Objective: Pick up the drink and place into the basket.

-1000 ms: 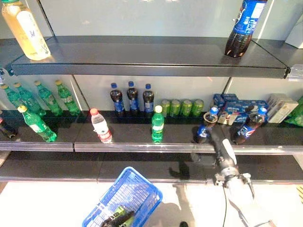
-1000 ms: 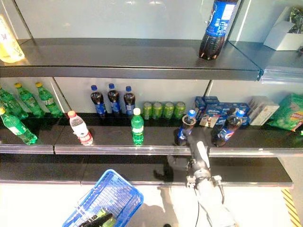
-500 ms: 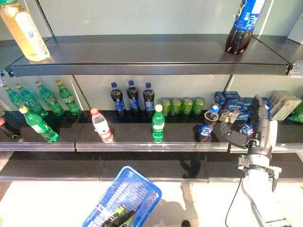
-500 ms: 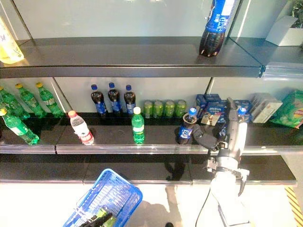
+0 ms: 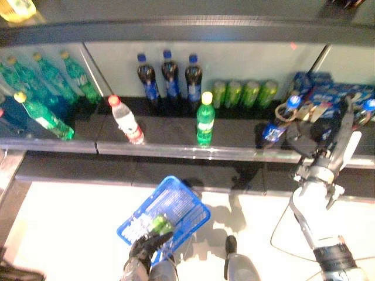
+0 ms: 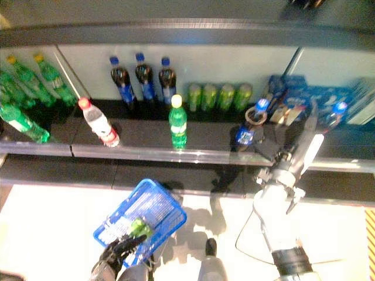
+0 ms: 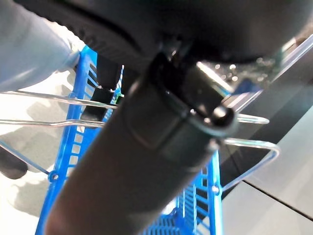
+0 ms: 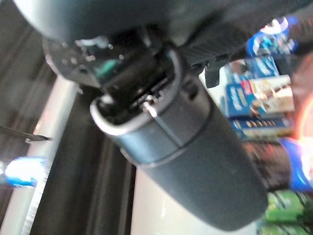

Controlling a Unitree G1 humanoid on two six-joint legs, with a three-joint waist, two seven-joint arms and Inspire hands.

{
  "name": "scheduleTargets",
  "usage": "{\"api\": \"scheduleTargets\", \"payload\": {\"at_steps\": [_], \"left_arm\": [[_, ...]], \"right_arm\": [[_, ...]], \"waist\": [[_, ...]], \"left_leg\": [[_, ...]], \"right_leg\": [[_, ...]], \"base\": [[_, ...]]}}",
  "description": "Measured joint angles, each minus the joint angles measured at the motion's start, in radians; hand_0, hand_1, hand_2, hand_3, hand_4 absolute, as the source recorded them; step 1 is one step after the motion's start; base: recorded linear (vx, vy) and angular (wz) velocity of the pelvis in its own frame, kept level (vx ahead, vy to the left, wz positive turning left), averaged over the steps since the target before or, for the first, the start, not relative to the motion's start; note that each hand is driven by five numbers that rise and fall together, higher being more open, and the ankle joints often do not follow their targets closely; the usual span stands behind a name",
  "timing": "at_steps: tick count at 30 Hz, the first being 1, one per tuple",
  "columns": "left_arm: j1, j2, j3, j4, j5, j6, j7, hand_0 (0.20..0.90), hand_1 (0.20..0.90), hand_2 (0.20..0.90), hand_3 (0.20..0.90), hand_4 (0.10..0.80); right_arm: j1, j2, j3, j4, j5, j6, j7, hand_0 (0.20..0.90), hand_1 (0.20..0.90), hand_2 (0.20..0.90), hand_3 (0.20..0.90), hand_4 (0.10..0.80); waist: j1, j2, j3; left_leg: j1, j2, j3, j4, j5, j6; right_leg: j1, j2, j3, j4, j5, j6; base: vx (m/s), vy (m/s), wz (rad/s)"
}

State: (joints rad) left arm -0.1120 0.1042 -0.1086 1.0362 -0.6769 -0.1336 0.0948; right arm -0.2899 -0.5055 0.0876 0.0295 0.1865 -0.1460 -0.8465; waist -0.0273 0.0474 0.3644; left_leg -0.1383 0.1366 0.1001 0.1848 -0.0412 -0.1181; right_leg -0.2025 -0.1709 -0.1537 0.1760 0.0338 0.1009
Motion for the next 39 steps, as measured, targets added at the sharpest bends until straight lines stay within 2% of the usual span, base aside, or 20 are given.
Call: {"api": "scheduleTargets", "payload": {"at_steps": [6, 10, 22, 29, 34, 39], "left_arm": [[-0.056, 0.009, -0.023, -0.049, -0.049, -0.016, 0.001, 0.3, 0.3, 0.3, 0.2, 0.1], [-0.082, 0.016, -0.042, -0.068, -0.085, -0.027, 0.001, 0.3, 0.3, 0.3, 0.2, 0.1], [-0.086, 0.017, -0.066, -0.077, -0.097, -0.028, 0.003, 0.3, 0.3, 0.3, 0.2, 0.1], [-0.097, 0.019, -0.074, -0.084, -0.097, -0.024, 0.001, 0.3, 0.3, 0.3, 0.2, 0.1], [-0.115, 0.021, -0.08, -0.1, -0.096, -0.009, 0.001, 0.3, 0.3, 0.3, 0.2, 0.1], [-0.127, 0.023, -0.087, -0.116, -0.101, -0.002, 0.001, 0.3, 0.3, 0.3, 0.2, 0.1]], "right_arm": [[-0.083, 0.002, 0.01, 0.004, 0.013, -0.019, -0.067, 0.9, 0.9, 0.9, 0.9, 0.8], [-0.105, 0.001, 0.011, 0.004, 0.016, -0.018, -0.069, 0.9, 0.9, 0.9, 0.9, 0.8], [-0.121, 0.001, 0.03, 0.025, 0.016, -0.013, -0.068, 0.9, 0.9, 0.9, 0.9, 0.8], [-0.268, -0.021, 0.027, 0.167, 0.087, 0.006, -0.065, 0.9, 0.9, 0.9, 0.9, 0.8], [-0.346, -0.064, 0.026, 0.212, 0.161, 0.013, -0.048, 0.9, 0.9, 0.9, 0.9, 0.8], [-0.435, -0.069, 0.028, 0.26, 0.21, 0.029, -0.039, 0.9, 0.9, 0.9, 0.9, 0.8]], "waist": [[0.003, 0.006, 0.094], [-0.006, 0.032, 0.139], [-0.005, 0.042, 0.147], [0.0, 0.054, 0.155], [0.024, 0.063, 0.159], [0.033, 0.079, 0.167]], "left_leg": [[-0.111, -0.009, -0.006, 0.064, -0.001, 0.001], [-0.134, -0.014, -0.005, 0.077, -0.001, 0.001], [-0.148, -0.013, 0.0, 0.079, -0.001, 0.002], [-0.167, -0.012, -0.002, 0.095, -0.001, 0.001], [-0.194, -0.011, -0.004, 0.099, 0.002, -0.003], [-0.218, -0.011, -0.019, 0.101, 0.003, -0.005]], "right_leg": [[-0.142, -0.018, 0.019, 0.124, -0.035, -0.013], [-0.174, -0.024, 0.024, 0.153, -0.039, -0.011], [-0.196, -0.023, 0.03, 0.159, -0.041, -0.012], [-0.222, -0.025, 0.033, 0.19, -0.053, -0.023], [-0.257, -0.025, 0.035, 0.211, -0.059, -0.028], [-0.278, -0.025, 0.026, 0.225, -0.064, -0.027]], "base": [[-0.098, 0.017, 0.01], [-0.037, 0.009, -0.01], [0.006, -0.01, -0.01], [0.038, -0.025, 0.0], [0.023, -0.009, 0.0], [0.028, -0.007, 0.05]]}}
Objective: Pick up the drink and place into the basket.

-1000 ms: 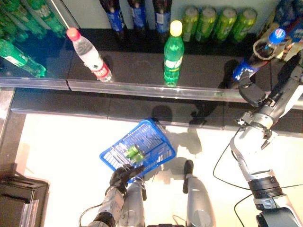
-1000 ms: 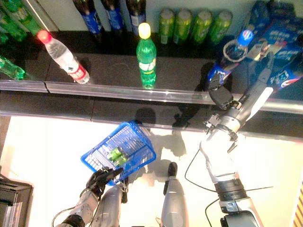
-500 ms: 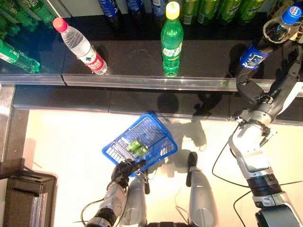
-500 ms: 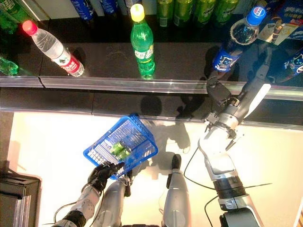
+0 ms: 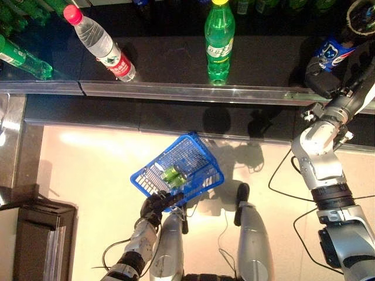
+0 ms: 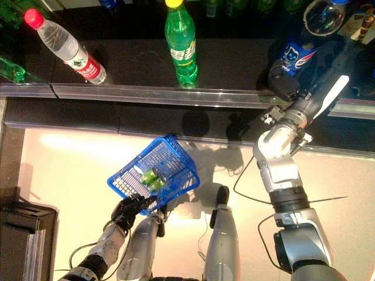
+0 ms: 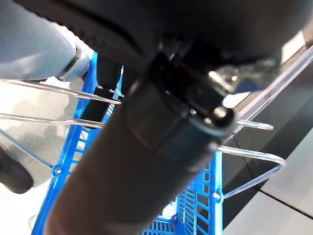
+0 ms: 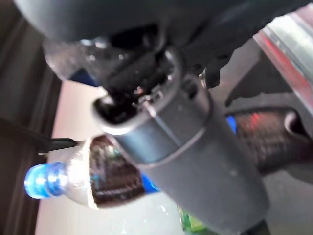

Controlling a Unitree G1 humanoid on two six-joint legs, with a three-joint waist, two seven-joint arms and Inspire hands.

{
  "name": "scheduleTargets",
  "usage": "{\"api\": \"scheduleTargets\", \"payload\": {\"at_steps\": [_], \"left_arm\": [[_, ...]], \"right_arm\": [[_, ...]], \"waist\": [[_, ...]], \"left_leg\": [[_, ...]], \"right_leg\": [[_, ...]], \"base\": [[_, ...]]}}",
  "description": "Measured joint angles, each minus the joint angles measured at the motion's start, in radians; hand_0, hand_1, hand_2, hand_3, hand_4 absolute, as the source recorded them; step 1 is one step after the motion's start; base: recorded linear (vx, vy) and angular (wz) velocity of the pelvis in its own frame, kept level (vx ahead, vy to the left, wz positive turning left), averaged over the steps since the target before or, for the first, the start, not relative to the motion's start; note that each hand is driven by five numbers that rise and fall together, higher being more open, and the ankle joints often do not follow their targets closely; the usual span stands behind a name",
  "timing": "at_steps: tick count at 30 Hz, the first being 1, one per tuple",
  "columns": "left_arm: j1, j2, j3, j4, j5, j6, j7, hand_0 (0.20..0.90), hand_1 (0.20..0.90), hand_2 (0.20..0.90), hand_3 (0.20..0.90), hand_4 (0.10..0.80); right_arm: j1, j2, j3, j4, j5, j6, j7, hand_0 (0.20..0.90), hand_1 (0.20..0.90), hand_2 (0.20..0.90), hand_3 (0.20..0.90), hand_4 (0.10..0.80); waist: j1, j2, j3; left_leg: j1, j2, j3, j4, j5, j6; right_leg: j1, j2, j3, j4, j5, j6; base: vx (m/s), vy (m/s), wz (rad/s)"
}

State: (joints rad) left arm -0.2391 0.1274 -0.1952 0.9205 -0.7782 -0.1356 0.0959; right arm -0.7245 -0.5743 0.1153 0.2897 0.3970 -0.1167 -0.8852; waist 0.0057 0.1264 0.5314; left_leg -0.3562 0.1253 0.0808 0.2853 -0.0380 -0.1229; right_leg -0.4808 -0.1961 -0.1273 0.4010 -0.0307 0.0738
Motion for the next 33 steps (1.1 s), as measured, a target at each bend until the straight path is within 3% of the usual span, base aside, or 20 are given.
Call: {"api": "scheduleTargets", "payload": {"at_steps": [18, 19, 20, 21, 33], "left_arm": [[-0.024, 0.02, -0.031, -0.04, -0.03, 0.003, 0.001, 0.3, 0.3, 0.3, 0.2, 0.1], [-0.027, 0.023, -0.031, -0.047, -0.03, 0.004, 0.001, 0.3, 0.3, 0.3, 0.2, 0.1], [-0.027, 0.024, -0.031, -0.05, -0.031, 0.005, 0.001, 0.3, 0.3, 0.3, 0.2, 0.1], [-0.027, 0.025, -0.031, -0.053, -0.037, 0.005, 0.001, 0.3, 0.3, 0.3, 0.2, 0.1], [-0.028, 0.038, -0.03, -0.066, -0.068, 0.019, 0.001, 0.3, 0.3, 0.3, 0.2, 0.1]], "right_arm": [[-0.182, -0.06, 0.01, 0.136, 0.145, 0.032, 0.039, 0.9, 0.9, 0.9, 0.9, 0.8], [-0.215, -0.068, 0.01, 0.165, 0.165, 0.032, 0.04, 0.559, 0.559, 0.559, 0.502, 0.402], [-0.225, -0.071, 0.01, 0.171, 0.172, 0.032, 0.04, 0.359, 0.359, 0.359, 0.269, 0.169], [-0.239, -0.077, 0.011, 0.181, 0.185, 0.033, 0.04, 0.3, 0.3, 0.3, 0.2, 0.1], [-0.273, -0.125, 0.023, 0.253, 0.209, 0.053, 0.06, 0.3, 0.3, 0.3, 0.2, 0.1]], "waist": [[0.042, 0.001, 0.001], [0.045, 0.001, 0.0], [0.047, 0.001, 0.0], [0.048, 0.001, 0.0], [0.049, 0.001, 0.001]], "left_leg": [[-0.071, -0.004, -0.01, 0.009, 0.002, -0.002], [-0.085, -0.006, -0.012, 0.015, 0.002, -0.002], [-0.088, -0.006, -0.012, 0.015, 0.003, -0.004], [-0.093, -0.006, -0.014, 0.016, 0.005, -0.006], [-0.102, -0.01, -0.018, 0.034, 0.005, -0.004]], "right_leg": [[-0.075, -0.005, -0.002, 0.024, -0.003, -0.003], [-0.088, -0.006, -0.002, 0.032, -0.003, -0.003], [-0.093, -0.007, -0.002, 0.034, -0.003, -0.003], [-0.098, -0.007, -0.001, 0.036, -0.003, -0.004], [-0.104, -0.013, -0.002, 0.054, -0.006, -0.006]], "base": [[0.002, -0.004, 0.01], [-0.016, -0.012, 0.03], [-0.025, -0.011, 0.04], [-0.037, -0.004, 0.03], [-0.048, 0.017, 0.02]]}}
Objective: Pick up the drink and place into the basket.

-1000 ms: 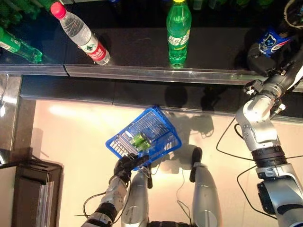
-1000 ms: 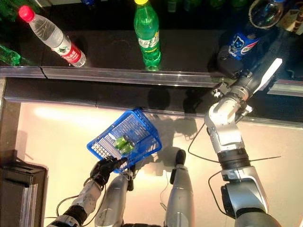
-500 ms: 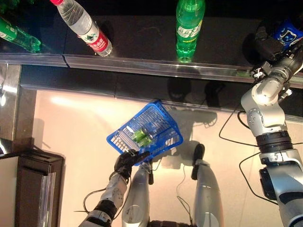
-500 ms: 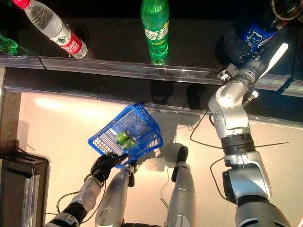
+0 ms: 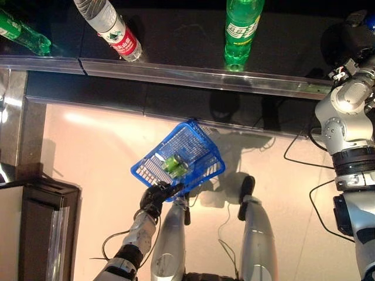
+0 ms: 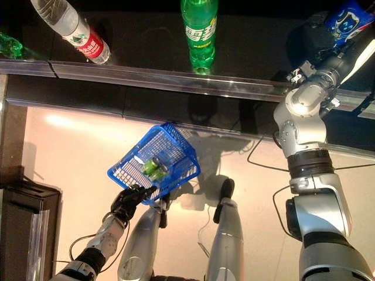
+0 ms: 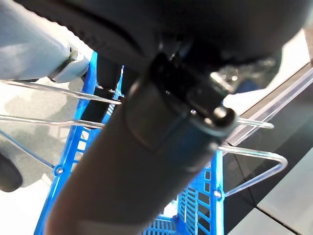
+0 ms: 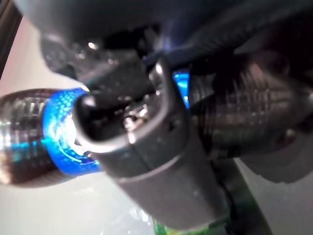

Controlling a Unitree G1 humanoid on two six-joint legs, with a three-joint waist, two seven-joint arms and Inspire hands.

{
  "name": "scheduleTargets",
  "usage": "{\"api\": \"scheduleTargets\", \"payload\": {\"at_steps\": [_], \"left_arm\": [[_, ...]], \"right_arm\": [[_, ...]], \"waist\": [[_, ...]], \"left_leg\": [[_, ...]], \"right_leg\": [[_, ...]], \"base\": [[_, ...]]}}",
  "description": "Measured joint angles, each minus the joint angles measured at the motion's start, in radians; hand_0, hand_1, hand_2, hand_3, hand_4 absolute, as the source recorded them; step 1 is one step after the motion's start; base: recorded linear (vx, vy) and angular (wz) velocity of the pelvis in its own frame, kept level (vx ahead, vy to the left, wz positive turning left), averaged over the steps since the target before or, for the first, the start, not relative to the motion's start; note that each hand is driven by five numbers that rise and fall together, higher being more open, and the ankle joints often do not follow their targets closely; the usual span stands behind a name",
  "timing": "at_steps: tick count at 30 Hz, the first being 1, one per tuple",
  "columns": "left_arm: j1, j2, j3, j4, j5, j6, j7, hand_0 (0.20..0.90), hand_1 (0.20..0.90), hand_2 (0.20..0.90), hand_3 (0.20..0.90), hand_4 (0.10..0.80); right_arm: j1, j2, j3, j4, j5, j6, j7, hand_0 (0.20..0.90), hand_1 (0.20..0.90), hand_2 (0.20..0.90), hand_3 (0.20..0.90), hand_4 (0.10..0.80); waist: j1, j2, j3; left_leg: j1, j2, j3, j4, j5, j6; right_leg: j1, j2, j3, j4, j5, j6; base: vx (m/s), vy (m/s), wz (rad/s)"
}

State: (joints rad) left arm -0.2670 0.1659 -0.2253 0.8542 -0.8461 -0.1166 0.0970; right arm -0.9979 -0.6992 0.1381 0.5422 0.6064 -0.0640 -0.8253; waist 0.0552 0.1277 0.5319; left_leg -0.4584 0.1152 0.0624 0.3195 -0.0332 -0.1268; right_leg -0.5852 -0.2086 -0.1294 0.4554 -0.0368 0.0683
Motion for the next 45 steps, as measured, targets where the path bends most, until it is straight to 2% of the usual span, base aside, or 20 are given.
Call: {"api": "scheduleTargets", "payload": {"at_steps": [10, 15, 19, 22, 27, 35, 36, 42, 45], "left_arm": [[0.002, 0.0, 0.001, 0.0, -0.014, -0.006, -0.004, 0.3, 0.3, 0.3, 0.2, 0.1], [0.025, 0.0, 0.005, -0.002, -0.041, -0.018, -0.008, 0.3, 0.3, 0.3, 0.2, 0.1], [0.06, -0.006, 0.045, -0.009, -0.064, -0.02, -0.042, 0.3, 0.3, 0.3, 0.2, 0.1], [0.147, -0.013, 0.118, -0.048, -0.081, -0.023, -0.068, 0.3, 0.3, 0.3, 0.2, 0.1], [0.248, -0.012, 0.176, -0.123, -0.088, -0.053, -0.086, 0.3, 0.3, 0.3, 0.2, 0.1], [0.301, -0.013, 0.21, -0.193, -0.087, -0.06, -0.082, 0.3, 0.3, 0.3, 0.2, 0.1], [0.311, -0.013, 0.213, -0.21, -0.087, -0.06, -0.081, 0.3, 0.3, 0.3, 0.2, 0.1], [0.341, -0.013, 0.22, -0.272, -0.084, -0.06, -0.061, 0.3, 0.3, 0.3, 0.2, 0.1], [0.366, -0.014, 0.22, -0.32, -0.083, -0.059, -0.06, 0.3, 0.3, 0.3, 0.2, 0.1]], "right_arm": [[0.021, 0.0, 0.0, 0.019, 0.02, 0.02, 0.058, 0.3, 0.3, 0.3, 0.2, 0.1], [0.14, 0.0, -0.002, -0.086, -0.062, 0.069, 0.08, 0.3, 0.3, 0.3, 0.2, 0.1], [0.254, -0.009, -0.012, -0.208, -0.145, 0.11, 0.116, 0.3, 0.3, 0.3, 0.2, 0.1], [0.409, -0.012, -0.031, -0.398, -0.216, 0.12, 0.19, 0.3, 0.3, 0.3, 0.2, 0.1], [0.469, -0.013, -0.046, -0.573, -0.266, 0.12, 0.288, 0.3, 0.3, 0.3, 0.2, 0.1], [0.59, -0.006, -0.048, -0.765, -0.29, 0.12, 0.421, 0.3, 0.3, 0.3, 0.2, 0.1], [0.601, -0.004, -0.048, -0.788, -0.287, 0.119, 0.442, 0.3, 0.3, 0.3, 0.2, 0.1], [0.669, 0.07, -0.036, -0.821, -0.164, 0.119, 0.583, 0.3, 0.3, 0.3, 0.2, 0.1], [0.687, 0.072, -0.004, -0.839, -0.112, 0.119, 0.64, 0.3, 0.3, 0.3, 0.2, 0.1]], "waist": [[-0.001, 0.0, 0.0], [-0.002, 0.0, 0.001], [-0.003, 0.0, 0.005], [-0.01, 0.0, 0.005], [-0.01, 0.001, 0.004], [-0.002, -0.001, 0.001], [-0.002, -0.002, 0.001], [0.006, -0.005, -0.001], [0.015, -0.009, -0.004]], "left_leg": [[0.006, -0.002, -0.006, 0.033, 0.0, 0.0], [0.056, -0.002, -0.005, 0.027, 0.001, -0.003], [0.108, -0.001, -0.006, 0.026, 0.001, -0.003], [0.204, -0.003, -0.018, -0.007, 0.001, -0.002], [0.25, -0.003, -0.021, -0.026, -0.002, 0.003], [0.305, -0.002, -0.046, -0.06, -0.001, 0.004], [0.305, -0.002, -0.046, -0.061, 0.003, -0.002], [0.36, 0.0, -0.043, -0.095, 0.007, -0.008], [0.377, 0.0, -0.042, -0.105, 0.007, -0.009]], "right_leg": [[0.006, -0.003, 0.004, 0.035, -0.008, -0.013], [0.053, -0.004, 0.003, 0.036, -0.012, -0.013], [0.106, -0.006, -0.004, 0.048, -0.032, -0.015], [0.19, -0.004, -0.004, 0.051, -0.067, -0.008], [0.229, -0.004, -0.004, 0.06, -0.078, -0.008], [0.289, -0.004, -0.024, 0.067, -0.117, -0.009], [0.289, -0.003, -0.025, 0.066, -0.117, -0.011], [0.348, -0.002, -0.034, 0.05, -0.133, 0.0], [0.367, -0.001, -0.036, 0.042, -0.136, 0.004]], "base": [[-0.061, 0.033, 0.0], [-0.022, 0.012, 0.0], [0.029, 0.015, 0.05], [0.062, 0.018, 0.1], [0.064, 0.034, 0.04], [0.054, 0.018, 0.12], [0.046, 0.002, 0.08], [0.036, -0.005, 0.09], [0.0, 0.0, 0.0]]}}
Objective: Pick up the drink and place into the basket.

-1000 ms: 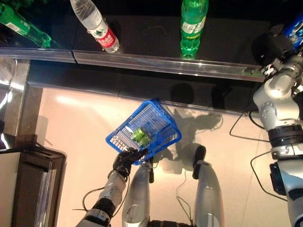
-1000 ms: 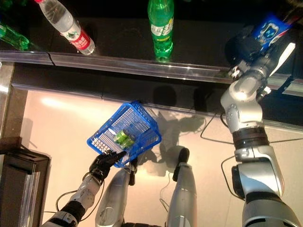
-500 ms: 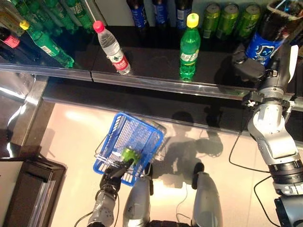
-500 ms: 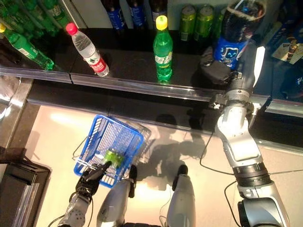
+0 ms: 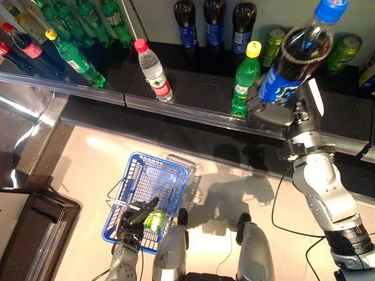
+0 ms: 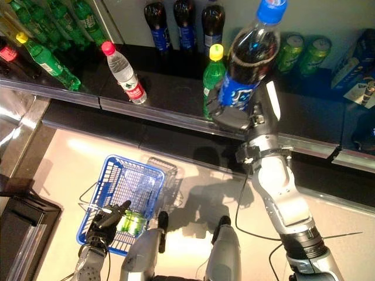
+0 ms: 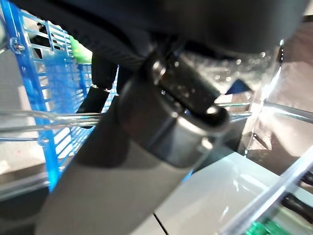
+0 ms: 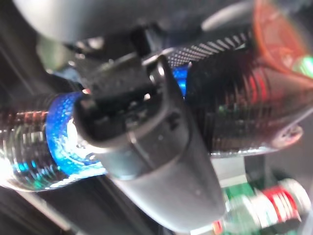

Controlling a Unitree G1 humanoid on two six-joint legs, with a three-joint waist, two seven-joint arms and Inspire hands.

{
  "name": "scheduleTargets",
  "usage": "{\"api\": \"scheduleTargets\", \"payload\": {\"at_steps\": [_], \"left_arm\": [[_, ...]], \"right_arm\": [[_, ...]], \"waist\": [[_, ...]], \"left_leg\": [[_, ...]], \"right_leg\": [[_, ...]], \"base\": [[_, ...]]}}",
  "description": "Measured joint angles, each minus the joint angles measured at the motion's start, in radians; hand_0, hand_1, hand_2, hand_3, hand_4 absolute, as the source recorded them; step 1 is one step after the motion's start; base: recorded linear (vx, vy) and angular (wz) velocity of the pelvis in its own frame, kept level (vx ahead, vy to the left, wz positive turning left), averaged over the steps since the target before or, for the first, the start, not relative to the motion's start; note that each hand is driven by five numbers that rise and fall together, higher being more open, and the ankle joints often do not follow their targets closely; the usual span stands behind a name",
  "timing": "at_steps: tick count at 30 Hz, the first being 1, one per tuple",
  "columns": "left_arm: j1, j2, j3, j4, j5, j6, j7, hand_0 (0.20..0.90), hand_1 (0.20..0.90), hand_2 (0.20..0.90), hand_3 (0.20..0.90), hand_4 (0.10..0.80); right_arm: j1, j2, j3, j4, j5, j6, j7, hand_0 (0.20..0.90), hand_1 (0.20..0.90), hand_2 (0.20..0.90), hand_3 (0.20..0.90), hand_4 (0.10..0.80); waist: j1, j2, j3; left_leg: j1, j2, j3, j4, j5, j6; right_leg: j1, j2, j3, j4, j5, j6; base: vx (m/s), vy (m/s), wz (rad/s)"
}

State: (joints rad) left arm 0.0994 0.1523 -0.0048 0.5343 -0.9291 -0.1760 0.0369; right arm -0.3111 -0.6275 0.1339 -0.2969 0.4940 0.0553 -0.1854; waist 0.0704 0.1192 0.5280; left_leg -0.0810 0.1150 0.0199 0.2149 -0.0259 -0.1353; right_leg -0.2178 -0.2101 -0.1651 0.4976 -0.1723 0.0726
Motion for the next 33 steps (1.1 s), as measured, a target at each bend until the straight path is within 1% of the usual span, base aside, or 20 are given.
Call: {"api": "scheduleTargets", "payload": {"at_steps": [2, 4, 5, 8, 10, 12, 13, 15, 16, 18, 19, 20, 21, 24, 26, 28, 31, 33], "left_arm": [[0.005, 0.0, 0.0, -0.032, 0.003, 0.001, 0.0, 0.3, 0.3, 0.3, 0.2, 0.1], [0.01, 0.0, -0.001, -0.054, 0.007, 0.004, -0.001, 0.3, 0.3, 0.3, 0.2, 0.1], [0.011, 0.002, -0.001, -0.077, 0.008, 0.004, -0.002, 0.3, 0.3, 0.3, 0.2, 0.1], [0.015, 0.009, -0.004, -0.135, 0.021, 0.021, -0.002, 0.3, 0.3, 0.3, 0.2, 0.1], [0.018, 0.016, -0.01, -0.183, 0.026, 0.029, -0.004, 0.3, 0.3, 0.3, 0.2, 0.1], [0.018, 0.023, -0.018, -0.236, 0.051, 0.042, -0.013, 0.3, 0.3, 0.3, 0.2, 0.1], [0.017, 0.026, -0.02, -0.256, 0.06, 0.045, -0.026, 0.3, 0.3, 0.3, 0.2, 0.1], [0.018, 0.031, -0.028, -0.297, 0.064, 0.059, -0.036, 0.3, 0.3, 0.3, 0.2, 0.1], [0.019, 0.043, -0.028, -0.327, 0.068, 0.08, -0.057, 0.3, 0.3, 0.3, 0.2, 0.1], [0.021, 0.077, -0.038, -0.376, 0.094, 0.112, -0.082, 0.3, 0.3, 0.3, 0.2, 0.1], [0.025, 0.098, -0.045, -0.398, 0.099, 0.127, -0.098, 0.3, 0.3, 0.3, 0.2, 0.1], [0.028, 0.112, -0.051, -0.411, 0.101, 0.132, -0.107, 0.3, 0.3, 0.3, 0.2, 0.1], [0.031, 0.137, -0.054, -0.436, 0.103, 0.147, -0.122, 0.3, 0.3, 0.3, 0.2, 0.1], [0.032, 0.192, -0.054, -0.48, 0.103, 0.189, -0.146, 0.3, 0.3, 0.3, 0.2, 0.1], [0.033, 0.224, -0.053, -0.509, 0.102, 0.217, -0.165, 0.3, 0.3, 0.3, 0.2, 0.1], [0.038, 0.249, -0.053, -0.546, 0.102, 0.242, -0.196, 0.3, 0.3, 0.3, 0.2, 0.1], [0.039, 0.281, -0.053, -0.602, 0.099, 0.278, -0.241, 0.3, 0.3, 0.3, 0.2, 0.1], [0.04, 0.306, -0.053, -0.626, 0.098, 0.285, -0.286, 0.3, 0.3, 0.3, 0.2, 0.1]], "right_arm": [[0.001, 0.001, 0.035, -0.019, 0.041, 0.0, 0.051, 0.3, 0.3, 0.3, 0.2, 0.1], [0.001, 0.006, 0.06, -0.039, 0.063, 0.001, 0.073, 0.3, 0.3, 0.3, 0.2, 0.1], [0.001, 0.013, 0.082, -0.055, 0.079, 0.001, 0.096, 0.3, 0.3, 0.3, 0.2, 0.1], [0.001, 0.026, 0.13, -0.086, 0.099, 0.001, 0.126, 0.3, 0.3, 0.3, 0.2, 0.1], [-0.001, 0.042, 0.169, -0.099, 0.106, 0.005, 0.14, 0.3, 0.3, 0.3, 0.2, 0.1], [-0.004, 0.048, 0.207, -0.107, 0.111, 0.02, 0.14, 0.3, 0.3, 0.3, 0.2, 0.1], [-0.01, 0.059, 0.227, -0.107, 0.12, 0.036, 0.138, 0.3, 0.3, 0.3, 0.2, 0.1], [-0.02, 0.071, 0.258, -0.106, 0.125, 0.062, 0.126, 0.3, 0.3, 0.3, 0.2, 0.1], [-0.031, 0.08, 0.295, -0.106, 0.125, 0.073, 0.097, 0.3, 0.3, 0.3, 0.2, 0.1], [-0.042, 0.087, 0.336, -0.105, 0.124, 0.084, 0.062, 0.3, 0.3, 0.3, 0.2, 0.1], [-0.045, 0.093, 0.35, -0.103, 0.124, 0.089, 0.046, 0.3, 0.3, 0.3, 0.2, 0.1], [-0.047, 0.097, 0.358, -0.1, 0.124, 0.092, 0.038, 0.3, 0.3, 0.3, 0.2, 0.1], [-0.049, 0.11, 0.369, -0.095, 0.116, 0.097, 0.013, 0.3, 0.3, 0.3, 0.2, 0.1], [-0.087, 0.127, 0.394, -0.057, 0.109, 0.099, -0.047, 0.3, 0.3, 0.3, 0.2, 0.1], [-0.11, 0.137, 0.399, -0.022, 0.101, 0.1, -0.084, 0.3, 0.3, 0.3, 0.2, 0.1], [-0.118, 0.154, 0.398, 0.017, 0.098, 0.11, -0.129, 0.3, 0.3, 0.3, 0.2, 0.1], [-0.118, 0.188, 0.409, 0.091, 0.099, 0.121, -0.166, 0.3, 0.3, 0.3, 0.2, 0.1], [-0.118, 0.203, 0.438, 0.138, 0.103, 0.124, -0.189, 0.3, 0.3, 0.3, 0.2, 0.1]], "waist": [[0.012, -0.007, -0.004], [0.013, -0.01, -0.005], [0.021, -0.017, -0.011], [0.041, -0.024, -0.017], [0.053, -0.031, -0.03], [0.067, -0.031, -0.036], [0.078, -0.032, -0.038], [0.099, -0.032, -0.039], [0.107, -0.032, -0.04], [0.13, -0.033, -0.04], [0.147, -0.033, -0.04], [0.156, -0.033, -0.04], [0.181, -0.033, -0.04], [0.219, -0.033, -0.041], [0.245, -0.035, -0.041], [0.277, -0.036, -0.042], [0.318, -0.039, -0.043], [0.337, -0.043, -0.045]], "left_leg": [[0.009, 0.001, -0.002, -0.01, 0.003, -0.005], [0.011, 0.003, -0.004, -0.013, 0.004, -0.006], [0.016, 0.003, -0.005, -0.024, 0.008, -0.012], [0.029, 0.003, -0.01, -0.04, 0.014, -0.012], [0.029, 0.001, -0.02, -0.056, 0.024, -0.009], [0.026, 0.0, -0.041, -0.059, 0.027, -0.009], [0.025, -0.001, -0.051, -0.058, 0.027, -0.009], [0.024, -0.004, -0.064, -0.058, 0.028, -0.009], [0.018, -0.008, -0.078, -0.058, 0.035, -0.011], [0.009, -0.015, -0.1, -0.058, 0.041, -0.011], [0.009, -0.018, -0.111, -0.059, 0.041, -0.011], [0.009, -0.02, -0.115, -0.058, 0.041, -0.011], [0.008, -0.026, -0.122, -0.058, 0.041, -0.011], [0.008, -0.039, -0.152, -0.058, 0.041, -0.011], [0.008, -0.05, -0.176, -0.057, 0.041, -0.011], [0.009, -0.058, -0.195, -0.057, 0.041, -0.011], [0.008, -0.067, -0.226, -0.056, 0.041, -0.011], [0.008, -0.07, -0.24, -0.057, 0.041, -0.011]], "right_leg": [[0.012, -0.001, -0.01, -0.004, -0.002, 0.001], [0.025, -0.003, -0.024, -0.011, -0.002, 0.001], [0.026, -0.002, -0.023, -0.013, -0.003, 0.002], [0.04, -0.002, -0.025, -0.018, -0.005, 0.005], [0.048, -0.002, -0.027, -0.023, -0.012, 0.007], [0.065, -0.003, -0.051, -0.032, -0.013, 0.007], [0.071, -0.003, -0.052, -0.032, -0.018, 0.008], [0.08, -0.003, -0.055, -0.03, -0.027, 0.01], [0.094, -0.01, -0.081, -0.031, -0.034, 0.012], [0.11, -0.019, -0.107, -0.029, -0.045, 0.014], [0.115, -0.02, -0.111, -0.029, -0.051, 0.015], [0.121, -0.021, -0.115, -0.03, -0.054, 0.016], [0.135, -0.028, -0.131, -0.028, -0.062, 0.02], [0.16, -0.039, -0.161, -0.032, -0.071, 0.028], [0.175, -0.042, -0.163, -0.032, -0.081, 0.033], [0.19, -0.048, -0.174, -0.033, -0.09, 0.037], [0.215, -0.052, -0.202, -0.04, -0.098, 0.041], [0.229, -0.053, -0.218, -0.048, -0.1, 0.044]], "base": [[0.027, 0.022, 0.1], [0.017, 0.025, 0.18], [0.011, 0.023, 0.14], [0.011, 0.017, 0.09], [0.027, 0.002, 0.27], [0.023, -0.011, 0.31], [0.025, -0.027, 0.35], [0.027, -0.041, 0.36], [0.034, -0.054, 0.55], [0.035, -0.055, 0.61], [0.023, -0.036, 0.41], [0.03, -0.039, 0.4], [0.03, -0.027, 0.38], [0.048, -0.035, 0.37], [0.067, -0.061, 0.37], [0.049, -0.069, 0.37], [0.046, -0.068, 0.33], [0.042, -0.053, 0.23]]}}
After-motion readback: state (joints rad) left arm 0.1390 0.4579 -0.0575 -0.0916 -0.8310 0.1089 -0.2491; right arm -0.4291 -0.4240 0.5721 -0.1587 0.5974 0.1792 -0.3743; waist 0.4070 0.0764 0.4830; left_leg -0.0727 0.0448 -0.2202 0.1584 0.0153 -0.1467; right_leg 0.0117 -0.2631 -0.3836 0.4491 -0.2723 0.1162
